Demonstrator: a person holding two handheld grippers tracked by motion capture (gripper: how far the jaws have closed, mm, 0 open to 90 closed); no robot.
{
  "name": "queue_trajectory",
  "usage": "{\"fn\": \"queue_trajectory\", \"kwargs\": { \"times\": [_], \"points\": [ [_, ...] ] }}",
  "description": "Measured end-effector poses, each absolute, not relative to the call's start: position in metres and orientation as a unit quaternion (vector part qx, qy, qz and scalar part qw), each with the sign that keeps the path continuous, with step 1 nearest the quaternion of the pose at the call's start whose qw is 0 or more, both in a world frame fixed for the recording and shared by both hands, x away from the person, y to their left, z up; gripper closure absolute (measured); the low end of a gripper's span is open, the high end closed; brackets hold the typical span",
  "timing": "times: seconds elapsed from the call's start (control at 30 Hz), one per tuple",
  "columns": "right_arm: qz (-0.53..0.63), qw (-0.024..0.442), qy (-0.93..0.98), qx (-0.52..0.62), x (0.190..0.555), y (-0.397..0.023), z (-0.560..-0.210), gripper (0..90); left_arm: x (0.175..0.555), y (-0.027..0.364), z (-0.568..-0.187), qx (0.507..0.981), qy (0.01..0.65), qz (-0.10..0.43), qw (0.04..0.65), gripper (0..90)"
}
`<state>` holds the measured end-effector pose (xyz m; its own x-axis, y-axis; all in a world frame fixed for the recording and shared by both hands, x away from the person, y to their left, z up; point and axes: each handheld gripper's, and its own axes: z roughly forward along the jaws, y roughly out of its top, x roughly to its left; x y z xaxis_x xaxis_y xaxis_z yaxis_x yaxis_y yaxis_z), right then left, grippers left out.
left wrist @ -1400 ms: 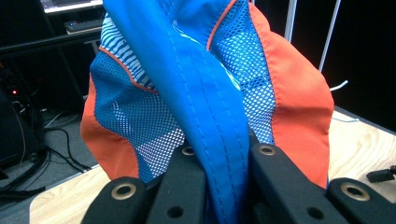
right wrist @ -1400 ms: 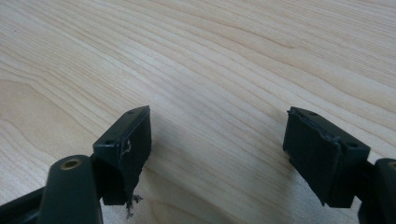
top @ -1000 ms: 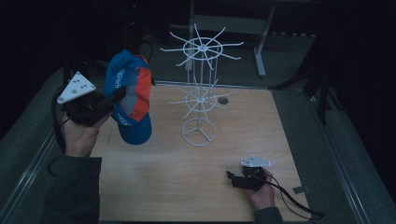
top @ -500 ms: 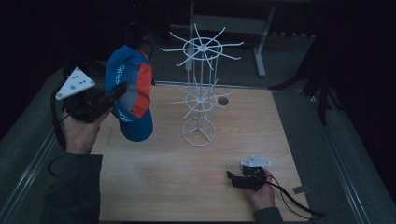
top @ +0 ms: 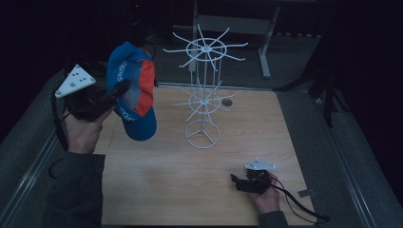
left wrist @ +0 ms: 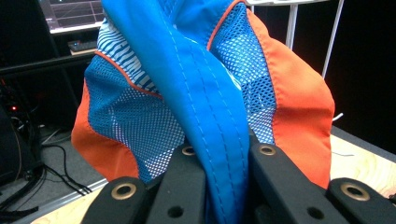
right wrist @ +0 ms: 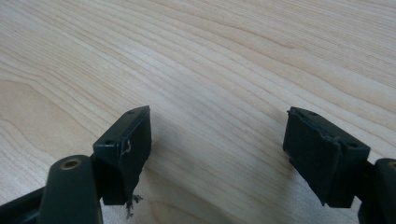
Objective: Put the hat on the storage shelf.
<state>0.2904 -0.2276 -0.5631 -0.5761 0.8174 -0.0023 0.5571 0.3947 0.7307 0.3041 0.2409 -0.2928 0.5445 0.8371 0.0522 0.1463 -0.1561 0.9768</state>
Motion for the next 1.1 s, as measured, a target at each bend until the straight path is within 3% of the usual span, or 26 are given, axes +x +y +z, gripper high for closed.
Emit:
{"fn": "queue_trajectory", "kwargs": {
  "times": [1.1],
  "points": [
    [0.353, 0.184, 0.815, 0.421, 0.290, -0.228, -0.563, 23.4, 0.312, 0.214, -0.266, 0.696, 0.293, 0.292, 0.587, 88.8]
  ]
}}
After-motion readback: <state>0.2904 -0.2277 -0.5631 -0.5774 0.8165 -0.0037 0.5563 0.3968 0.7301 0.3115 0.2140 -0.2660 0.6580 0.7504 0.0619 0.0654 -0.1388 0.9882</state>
